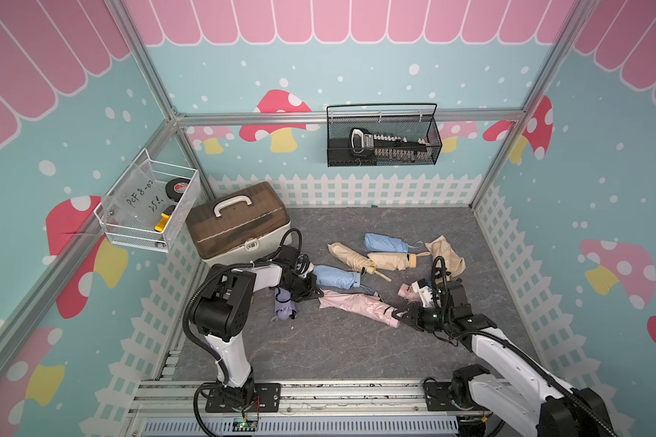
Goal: Take umbrellas out of sleeves
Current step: Take out the umbrella from the umbrella sleeve, then place the umbrella in the umbrella sleeve, then place the umbrella sleeve at the center of the board.
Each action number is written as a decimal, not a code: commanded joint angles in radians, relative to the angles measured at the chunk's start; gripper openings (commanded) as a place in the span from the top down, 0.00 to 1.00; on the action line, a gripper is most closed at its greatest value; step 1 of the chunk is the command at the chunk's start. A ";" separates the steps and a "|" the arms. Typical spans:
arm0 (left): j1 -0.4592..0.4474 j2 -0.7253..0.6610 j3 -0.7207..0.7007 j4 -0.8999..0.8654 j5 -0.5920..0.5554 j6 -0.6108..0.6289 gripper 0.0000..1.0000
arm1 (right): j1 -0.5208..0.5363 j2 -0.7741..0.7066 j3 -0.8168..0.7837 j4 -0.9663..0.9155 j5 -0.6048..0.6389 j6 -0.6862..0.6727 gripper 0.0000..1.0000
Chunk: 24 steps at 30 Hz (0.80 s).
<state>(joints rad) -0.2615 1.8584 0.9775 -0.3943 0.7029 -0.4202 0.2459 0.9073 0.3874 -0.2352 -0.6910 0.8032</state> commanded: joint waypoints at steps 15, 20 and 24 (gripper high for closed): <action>0.041 -0.021 0.046 -0.124 -0.099 0.121 1.00 | -0.033 -0.193 0.096 -0.037 -0.063 0.070 0.91; 0.009 -0.015 0.049 -0.121 -0.083 0.135 1.00 | -0.033 -0.190 0.140 0.028 -0.124 0.123 0.91; -0.031 -0.005 0.065 -0.114 -0.044 0.135 1.00 | -0.031 -0.144 0.174 0.073 -0.174 0.136 0.91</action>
<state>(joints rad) -0.2661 1.8549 1.0180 -0.4873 0.6456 -0.3210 0.2176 0.7444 0.5224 -0.2638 -0.7868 0.9073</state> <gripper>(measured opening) 0.047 0.243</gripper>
